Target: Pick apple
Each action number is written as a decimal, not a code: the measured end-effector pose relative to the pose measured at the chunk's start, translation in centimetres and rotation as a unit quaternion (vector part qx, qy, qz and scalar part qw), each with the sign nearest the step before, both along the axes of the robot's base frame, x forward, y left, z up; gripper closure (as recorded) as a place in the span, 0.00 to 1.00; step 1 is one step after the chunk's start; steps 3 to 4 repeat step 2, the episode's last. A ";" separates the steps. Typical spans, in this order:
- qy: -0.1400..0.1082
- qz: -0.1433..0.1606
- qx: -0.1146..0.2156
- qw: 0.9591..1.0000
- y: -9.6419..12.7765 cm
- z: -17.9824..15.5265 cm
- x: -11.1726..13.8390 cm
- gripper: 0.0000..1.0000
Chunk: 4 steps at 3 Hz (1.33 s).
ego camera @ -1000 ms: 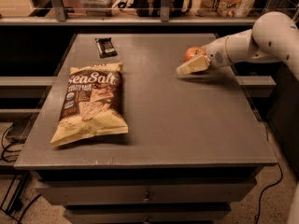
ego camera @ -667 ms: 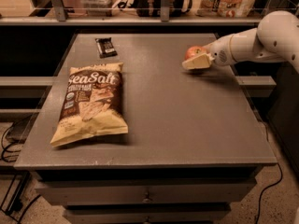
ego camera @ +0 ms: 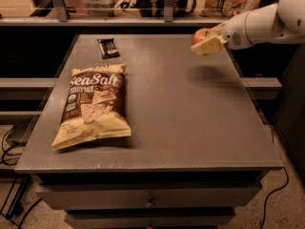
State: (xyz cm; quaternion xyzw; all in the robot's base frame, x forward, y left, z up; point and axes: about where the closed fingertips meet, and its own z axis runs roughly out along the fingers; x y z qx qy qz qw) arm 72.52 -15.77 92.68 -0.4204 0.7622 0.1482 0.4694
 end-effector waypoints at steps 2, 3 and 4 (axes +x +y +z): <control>-0.053 0.019 -0.027 0.998 -0.8 8.7 -1.4 1.00; -0.053 0.019 -0.027 0.998 -0.8 8.7 -1.4 1.00; -0.053 0.019 -0.027 0.998 -0.8 8.7 -1.4 1.00</control>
Offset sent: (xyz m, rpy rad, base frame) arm -0.0105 -0.0044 0.0581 -0.0458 -0.0711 0.0282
